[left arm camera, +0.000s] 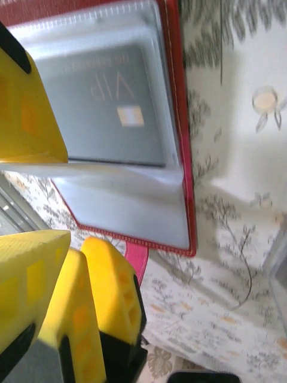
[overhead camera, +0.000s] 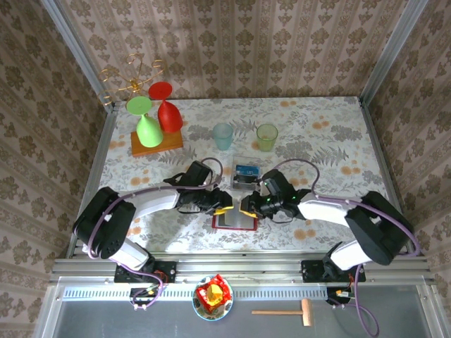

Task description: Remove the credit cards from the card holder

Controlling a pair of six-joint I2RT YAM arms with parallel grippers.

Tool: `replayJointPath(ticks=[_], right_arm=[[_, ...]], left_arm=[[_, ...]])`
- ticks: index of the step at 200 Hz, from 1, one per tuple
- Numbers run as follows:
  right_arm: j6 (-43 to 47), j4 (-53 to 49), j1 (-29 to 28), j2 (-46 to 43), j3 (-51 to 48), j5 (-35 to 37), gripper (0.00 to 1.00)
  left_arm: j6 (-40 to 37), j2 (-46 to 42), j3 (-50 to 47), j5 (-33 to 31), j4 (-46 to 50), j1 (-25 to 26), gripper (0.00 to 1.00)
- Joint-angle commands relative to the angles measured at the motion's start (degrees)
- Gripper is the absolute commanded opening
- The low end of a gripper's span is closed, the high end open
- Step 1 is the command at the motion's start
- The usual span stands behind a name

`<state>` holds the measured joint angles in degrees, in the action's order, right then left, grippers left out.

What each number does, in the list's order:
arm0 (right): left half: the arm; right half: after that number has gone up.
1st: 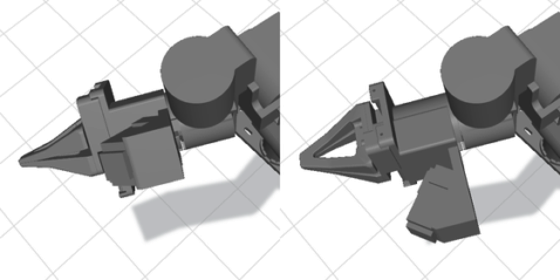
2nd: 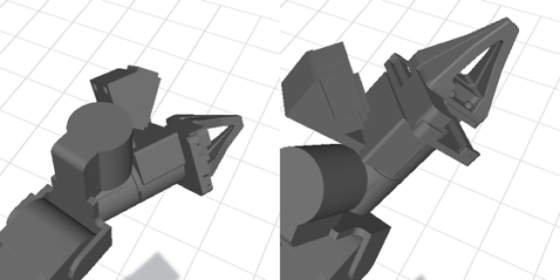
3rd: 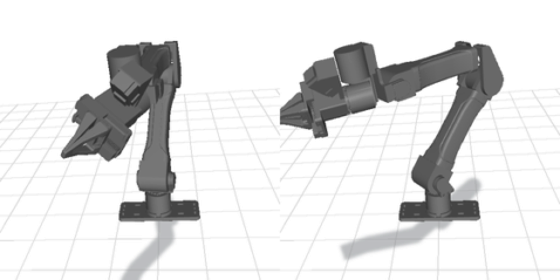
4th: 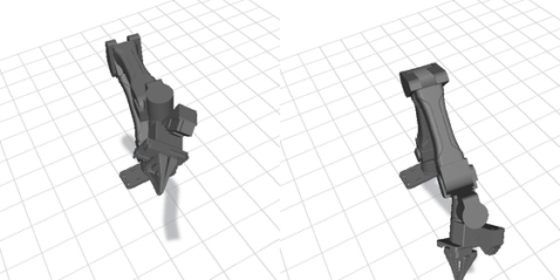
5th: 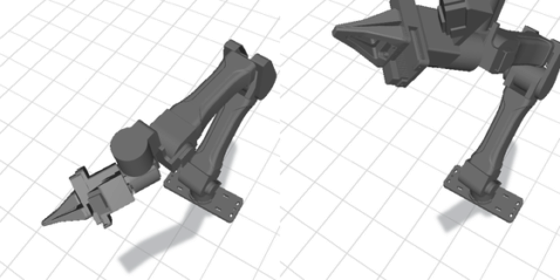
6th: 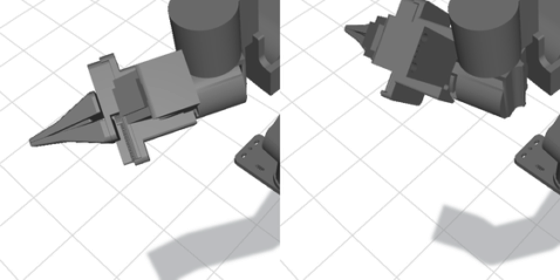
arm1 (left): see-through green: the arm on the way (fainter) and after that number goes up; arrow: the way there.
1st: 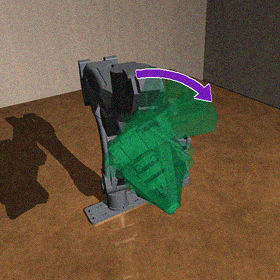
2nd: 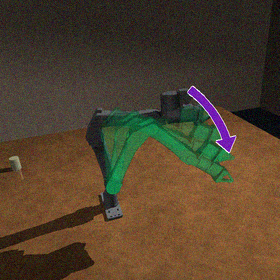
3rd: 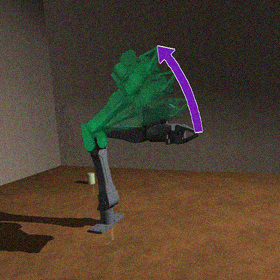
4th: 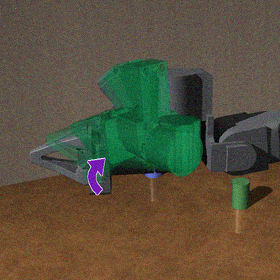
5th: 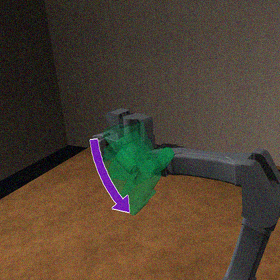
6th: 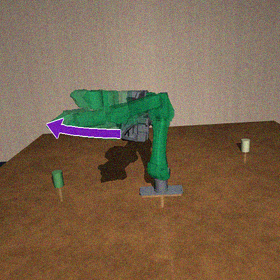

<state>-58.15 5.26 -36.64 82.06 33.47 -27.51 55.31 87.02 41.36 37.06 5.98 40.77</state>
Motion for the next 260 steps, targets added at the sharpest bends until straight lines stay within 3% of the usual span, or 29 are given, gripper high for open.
replayJointPath(ticks=[1,51,112,162,260], right_arm=[[4.4,-12.72,2.28,-5.52,2.1,4.0,0.29],[6.43,-20.38,5.96,-13.88,1.31,7.39,0.3],[4.65,-20.05,6.5,-17.26,-0.75,6.68,0.31],[3.9,-18.02,6.32,-15.35,-0.22,5.07,0.3],[1.62,-11.04,-1.6,-0.76,6.07,3.61,0.27]], left_arm=[[-0.59,0.76,3.09,2.52,0.0,1.25,0.34],[-2.29,8.3,9.63,4.4,0.96,4.79,0.37],[-4.34,14.69,15.12,5.88,2.86,7.44,0.4],[-5.43,12.93,15.02,5.02,3.07,6.8,0.46],[-6.81,0.75,5.71,-2.84,6.69,0.47,0.41]])
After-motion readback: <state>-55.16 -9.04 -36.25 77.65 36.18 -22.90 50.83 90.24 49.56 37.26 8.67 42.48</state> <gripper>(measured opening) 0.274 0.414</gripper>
